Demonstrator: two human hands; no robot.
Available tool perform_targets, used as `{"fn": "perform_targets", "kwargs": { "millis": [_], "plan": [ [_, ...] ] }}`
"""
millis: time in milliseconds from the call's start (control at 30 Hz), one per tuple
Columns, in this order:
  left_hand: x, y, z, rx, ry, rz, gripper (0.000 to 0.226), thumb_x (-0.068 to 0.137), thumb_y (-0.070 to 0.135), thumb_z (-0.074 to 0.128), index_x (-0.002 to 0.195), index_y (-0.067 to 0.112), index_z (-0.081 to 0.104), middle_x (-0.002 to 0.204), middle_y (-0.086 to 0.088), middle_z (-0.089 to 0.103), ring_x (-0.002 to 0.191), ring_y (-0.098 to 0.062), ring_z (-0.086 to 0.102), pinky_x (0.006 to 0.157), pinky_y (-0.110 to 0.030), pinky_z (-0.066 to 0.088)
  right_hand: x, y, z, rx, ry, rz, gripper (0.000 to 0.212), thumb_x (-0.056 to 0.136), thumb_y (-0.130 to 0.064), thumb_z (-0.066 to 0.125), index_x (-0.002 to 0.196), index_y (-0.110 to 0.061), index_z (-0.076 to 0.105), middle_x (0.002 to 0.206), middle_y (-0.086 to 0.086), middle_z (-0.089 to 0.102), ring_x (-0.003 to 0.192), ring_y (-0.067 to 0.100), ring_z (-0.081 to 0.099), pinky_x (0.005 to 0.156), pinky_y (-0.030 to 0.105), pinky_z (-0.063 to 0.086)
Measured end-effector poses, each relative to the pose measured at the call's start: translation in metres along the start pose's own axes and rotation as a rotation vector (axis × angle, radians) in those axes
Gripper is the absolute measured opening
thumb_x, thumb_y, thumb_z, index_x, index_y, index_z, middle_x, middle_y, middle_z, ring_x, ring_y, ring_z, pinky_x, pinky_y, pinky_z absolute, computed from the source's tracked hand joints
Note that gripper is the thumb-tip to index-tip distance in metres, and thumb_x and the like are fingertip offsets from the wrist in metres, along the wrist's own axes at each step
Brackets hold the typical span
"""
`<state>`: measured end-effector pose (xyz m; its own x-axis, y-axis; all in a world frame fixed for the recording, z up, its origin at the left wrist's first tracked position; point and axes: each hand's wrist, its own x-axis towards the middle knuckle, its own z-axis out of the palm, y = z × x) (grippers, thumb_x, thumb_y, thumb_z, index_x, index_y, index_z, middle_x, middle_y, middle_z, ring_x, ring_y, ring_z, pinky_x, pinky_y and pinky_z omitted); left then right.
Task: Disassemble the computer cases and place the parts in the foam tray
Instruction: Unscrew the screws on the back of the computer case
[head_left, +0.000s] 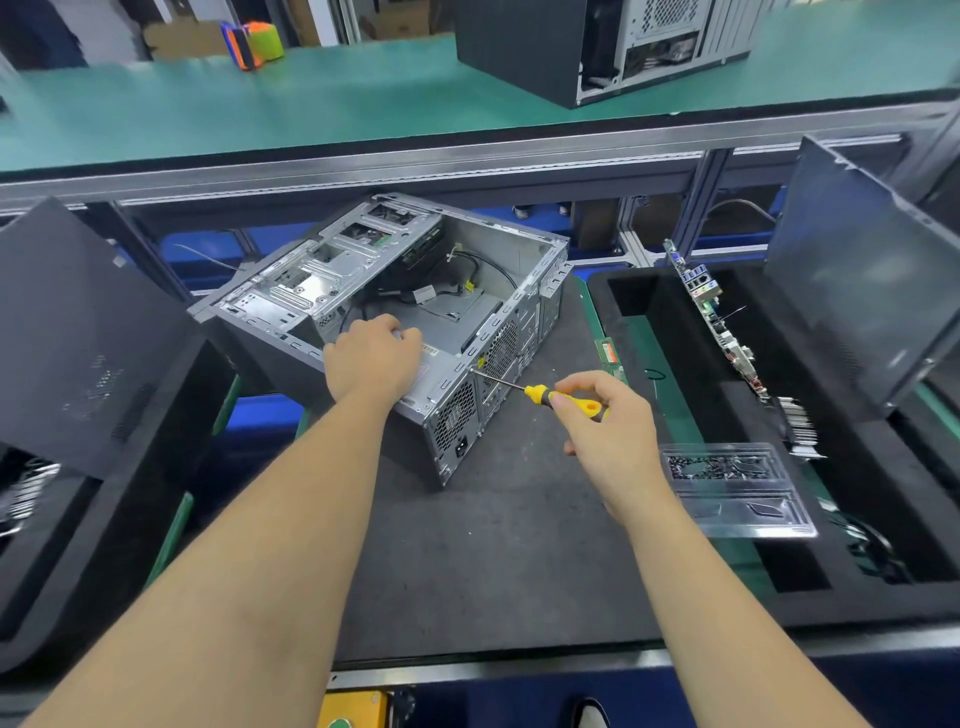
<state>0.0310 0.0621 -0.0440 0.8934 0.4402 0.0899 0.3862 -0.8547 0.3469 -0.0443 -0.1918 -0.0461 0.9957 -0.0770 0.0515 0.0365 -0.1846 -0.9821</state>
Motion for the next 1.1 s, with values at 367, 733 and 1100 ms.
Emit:
{"fn": "perform_targets", "kwargs": {
  "millis": [367, 733, 1100],
  "plan": [
    [0.0, 0.001, 0.0, -0.007, -0.009, -0.012, 0.043, 0.092, 0.039, 0.038, 0.122, 0.028, 0.067, 0.119, -0.009, 0.067, 0.108, -0.032, 0.06, 0.096, -0.043, 0.036, 0.001, 0.007, 0.001, 0.045, -0.014, 0.191, 0.027, 0.097, -0.031, 0.06, 0.071, -0.026, 0.067, 0.057, -0.005, 0.058, 0.045, 0.009, 0.046, 0.048, 0.028, 0.039],
    [-0.001, 0.002, -0.002, -0.01, -0.006, -0.017, 0.042, 0.093, 0.038, 0.038, 0.121, 0.027, 0.067, 0.12, -0.01, 0.066, 0.11, -0.033, 0.059, 0.096, -0.043, 0.036, -0.002, 0.012, 0.003, 0.086, 0.012, 0.07, 0.02, 0.084, -0.019, 0.077, 0.089, -0.035, 0.066, 0.081, -0.022, 0.071, 0.065, 0.0, 0.061, 0.064, 0.032, 0.049],
    [-0.002, 0.003, -0.002, -0.015, -0.004, -0.021, 0.041, 0.093, 0.038, 0.039, 0.121, 0.027, 0.067, 0.12, -0.01, 0.066, 0.111, -0.033, 0.058, 0.098, -0.044, 0.037, 0.0, 0.015, 0.003, -0.048, 0.016, 0.105, 0.018, 0.094, -0.028, 0.064, 0.076, -0.024, 0.067, 0.061, -0.011, 0.062, 0.055, 0.01, 0.056, 0.059, 0.029, 0.043]
  ]
}}
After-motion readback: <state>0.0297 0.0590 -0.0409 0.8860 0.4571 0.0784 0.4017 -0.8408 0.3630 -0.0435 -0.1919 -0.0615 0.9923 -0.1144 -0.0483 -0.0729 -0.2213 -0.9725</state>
